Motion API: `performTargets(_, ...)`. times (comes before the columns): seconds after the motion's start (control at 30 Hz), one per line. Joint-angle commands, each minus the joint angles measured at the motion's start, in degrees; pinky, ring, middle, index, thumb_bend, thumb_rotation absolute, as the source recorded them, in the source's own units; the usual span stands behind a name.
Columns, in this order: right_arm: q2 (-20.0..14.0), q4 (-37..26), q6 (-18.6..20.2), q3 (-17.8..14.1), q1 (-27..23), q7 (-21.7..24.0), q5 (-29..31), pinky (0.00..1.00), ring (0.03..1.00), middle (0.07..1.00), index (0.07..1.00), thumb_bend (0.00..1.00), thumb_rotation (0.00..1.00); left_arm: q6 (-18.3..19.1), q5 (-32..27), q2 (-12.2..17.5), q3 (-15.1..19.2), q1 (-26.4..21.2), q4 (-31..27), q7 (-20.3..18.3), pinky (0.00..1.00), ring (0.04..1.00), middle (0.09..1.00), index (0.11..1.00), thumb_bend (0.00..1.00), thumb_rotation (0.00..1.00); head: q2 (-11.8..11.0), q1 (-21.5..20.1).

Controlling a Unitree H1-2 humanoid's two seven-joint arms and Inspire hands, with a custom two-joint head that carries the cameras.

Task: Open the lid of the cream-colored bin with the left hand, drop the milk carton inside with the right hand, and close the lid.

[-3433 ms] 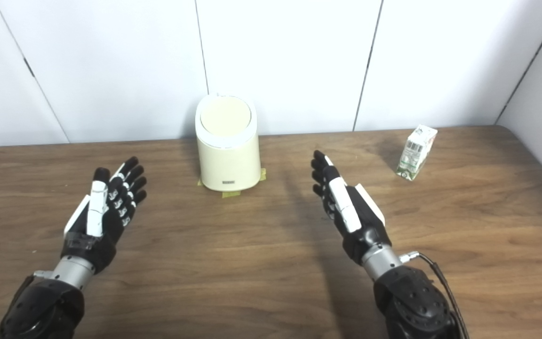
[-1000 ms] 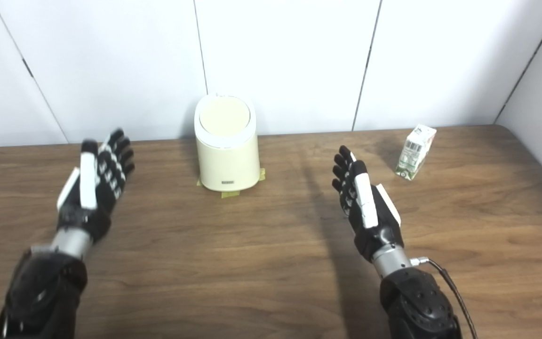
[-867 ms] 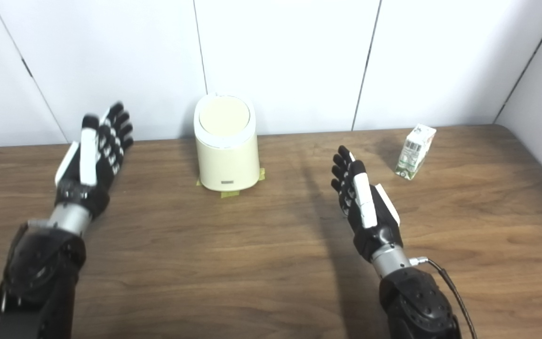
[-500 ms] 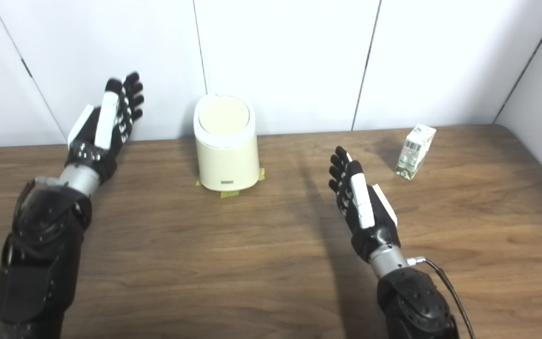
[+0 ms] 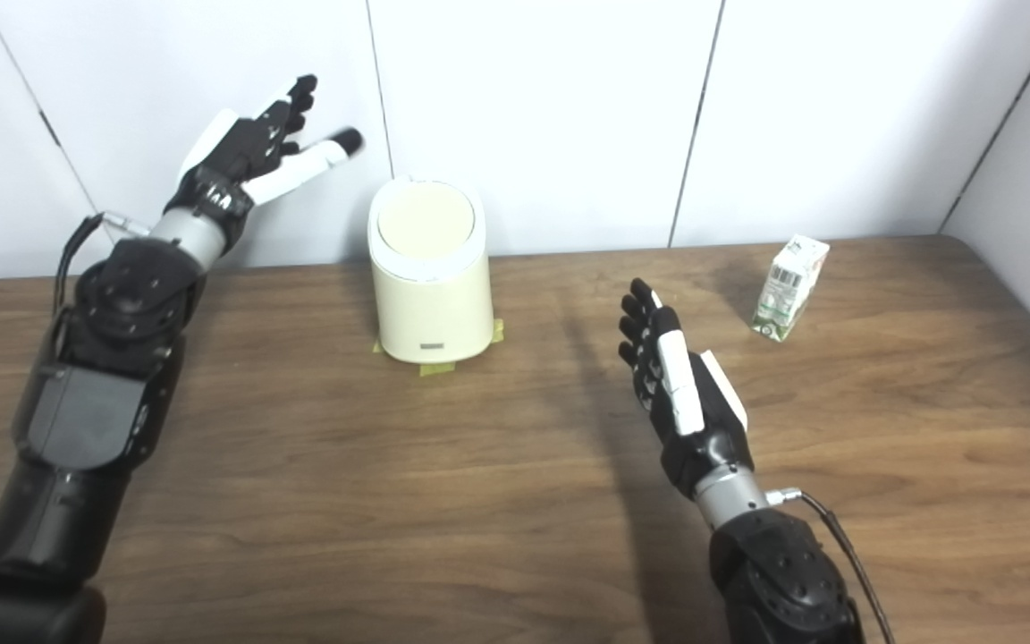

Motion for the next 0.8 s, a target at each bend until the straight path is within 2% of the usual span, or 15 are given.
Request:
performTargets(0.0, 0.2, -1.4, -0.8, -0.1, -2.0, -0.3, -0.1, 1.0, 1.0, 1.0, 1.0, 0.74, 1.0, -0.7, 2.8, 0.3, -1.0, -5.1, 0.3, 0.4, 0.92, 1.0, 1.0, 1.0, 0.89, 0.38, 0.1, 0.0)
performTargets(0.07, 0.3, -1.5, -0.7, 0.0, -2.1, -0.5, -0.3, 1.0, 1.0, 1.0, 1.0, 0.74, 1.0, -0.8, 6.4, 1.2, -3.7, -7.2, 2.4, -0.1, 0.88, 0.985, 1.0, 1.0, 0.9, 0.37, 0.1, -0.3)
performTargets(0.13, 0.4, -1.5, -0.8, 0.1, -2.1, -0.6, -0.4, 1.0, 1.0, 1.0, 1.0, 0.74, 1.0, -0.9, 8.2, 1.4, -5.0, -8.7, 4.0, -0.4, 0.86, 0.974, 0.999, 0.996, 0.92, 0.37, 0.0, -0.5)
performTargets(0.23, 0.5, -1.5, -0.8, 0.0, -2.2, -0.5, -0.3, 1.0, 1.0, 1.0, 1.0, 0.74, 1.0, 0.3, 9.8, 0.9, -5.2, -11.2, 6.4, -1.0, 0.83, 0.962, 1.0, 0.983, 0.91, 0.26, 0.0, -0.5)
performTargets(0.3, 0.7, -1.5, -0.6, -0.1, -2.3, -0.6, -0.1, 1.0, 1.0, 1.0, 1.0, 0.74, 1.0, 0.8, 11.4, 0.6, -5.2, -12.8, 8.0, -2.2, 0.85, 0.961, 0.994, 0.967, 0.9, 0.2, -0.1, -0.4)
performTargets(0.33, 0.7, -1.4, -0.7, -0.1, -2.4, -0.6, -0.1, 1.0, 1.0, 1.0, 1.0, 0.74, 1.0, 0.9, 12.4, 0.5, -5.5, -14.1, 9.3, -4.0, 0.86, 0.962, 0.994, 0.965, 0.9, 0.19, -0.1, -0.4)
performTargets(0.37, 0.7, -1.3, -0.8, -0.1, -2.4, -0.6, -0.2, 1.0, 1.0, 1.0, 1.0, 0.74, 1.0, 0.9, 13.7, 0.8, -6.6, -15.4, 10.3, -5.9, 0.9, 0.98, 0.998, 0.966, 0.89, 0.13, -0.2, -0.4)
performTargets(0.53, 0.8, -0.9, -0.7, 0.1, -2.8, -0.4, -0.1, 1.0, 1.0, 1.0, 1.0, 0.74, 1.0, 0.9, 21.1, 0.5, -10.2, -19.6, 14.1, -11.5, 0.9, 0.992, 1.0, 0.972, 0.91, 0.12, -0.4, -0.7)
performTargets(0.63, 0.9, -0.8, -0.7, 0.3, -3.1, -0.3, -0.2, 1.0, 1.0, 1.0, 1.0, 0.74, 1.0, 0.9, 24.8, -0.6, -11.4, -21.2, 15.6, -13.5, 0.87, 0.985, 1.0, 0.967, 0.93, 0.14, -0.5, -0.9)
performTargets(0.77, 1.1, -0.6, -1.0, 0.6, -3.4, -0.3, -0.4, 1.0, 1.0, 1.0, 1.0, 0.73, 1.0, 0.8, 27.7, -1.0, -15.0, -22.6, 17.1, -14.8, 0.87, 0.996, 1.0, 0.972, 0.92, 0.12, -0.6, -1.1)
